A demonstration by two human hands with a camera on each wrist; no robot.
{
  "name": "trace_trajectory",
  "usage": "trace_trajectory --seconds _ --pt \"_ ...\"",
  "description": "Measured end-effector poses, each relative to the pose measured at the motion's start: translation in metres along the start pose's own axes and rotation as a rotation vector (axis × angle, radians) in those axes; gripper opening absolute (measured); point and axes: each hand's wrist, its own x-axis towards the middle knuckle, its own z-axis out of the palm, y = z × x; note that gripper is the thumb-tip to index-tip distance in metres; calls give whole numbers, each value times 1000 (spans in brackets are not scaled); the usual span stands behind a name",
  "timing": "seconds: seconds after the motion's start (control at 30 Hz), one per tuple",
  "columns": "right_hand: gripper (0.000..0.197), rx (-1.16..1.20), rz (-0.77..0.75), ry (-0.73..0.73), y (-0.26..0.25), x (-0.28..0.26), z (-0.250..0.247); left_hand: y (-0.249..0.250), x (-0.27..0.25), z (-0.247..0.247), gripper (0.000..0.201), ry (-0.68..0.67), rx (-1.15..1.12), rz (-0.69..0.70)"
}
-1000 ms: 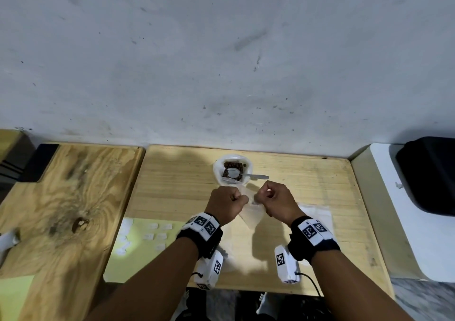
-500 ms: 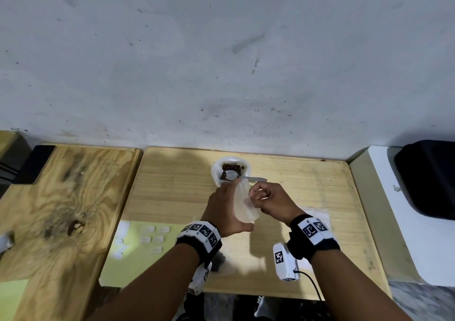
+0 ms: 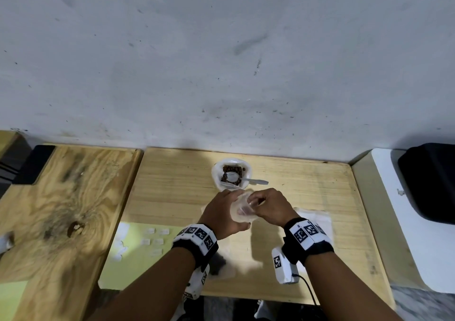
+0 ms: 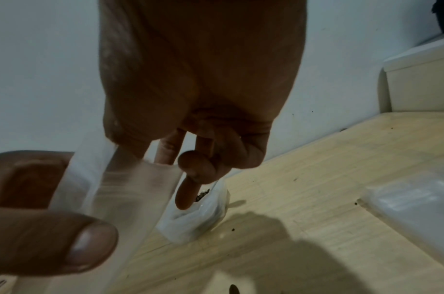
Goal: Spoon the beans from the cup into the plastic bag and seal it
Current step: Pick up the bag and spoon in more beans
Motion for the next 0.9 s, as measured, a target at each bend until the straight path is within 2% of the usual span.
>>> trace_trajectory --seconds 0.1,0.2,0.3,0.37,0.43,0.5,0.57,0.6,0.7,0.8,0.83,0.9 --pt "37 93 -1 -22 1 5 1 -6 4 -1 87 2 -48 -69" --pt "22 282 11 3 -2 8 0 -14 9 -2 82 53 -124 -143" --pt "11 392 6 264 2 16 1 -23 17 -8 79 118 -275 -293" --pt "7 353 75 474 6 23 0 -31 24 -12 74 135 -359 -395" --pt "22 242 170 554 11 29 -2 -38 31 -16 72 136 -409 -461" --pt "42 158 273 486 17 40 -4 -44 38 -21 74 135 -463 -497" --pt "51 130 364 366 23 52 -5 -46 46 -26 76 125 -507 -511" --pt "47 133 389 315 25 57 -5 -49 51 -28 76 112 -514 -522" --pt "16 143 371 253 26 70 -2 -53 63 -31 79 42 -529 -556" --pt "15 189 328 302 26 79 0 -58 72 -30 97 -30 -500 -598" --pt "13 200 314 335 25 82 1 -60 75 -29 97 -46 -507 -605" --pt "10 218 247 415 23 85 2 -61 77 -29 76 -57 -531 -589"
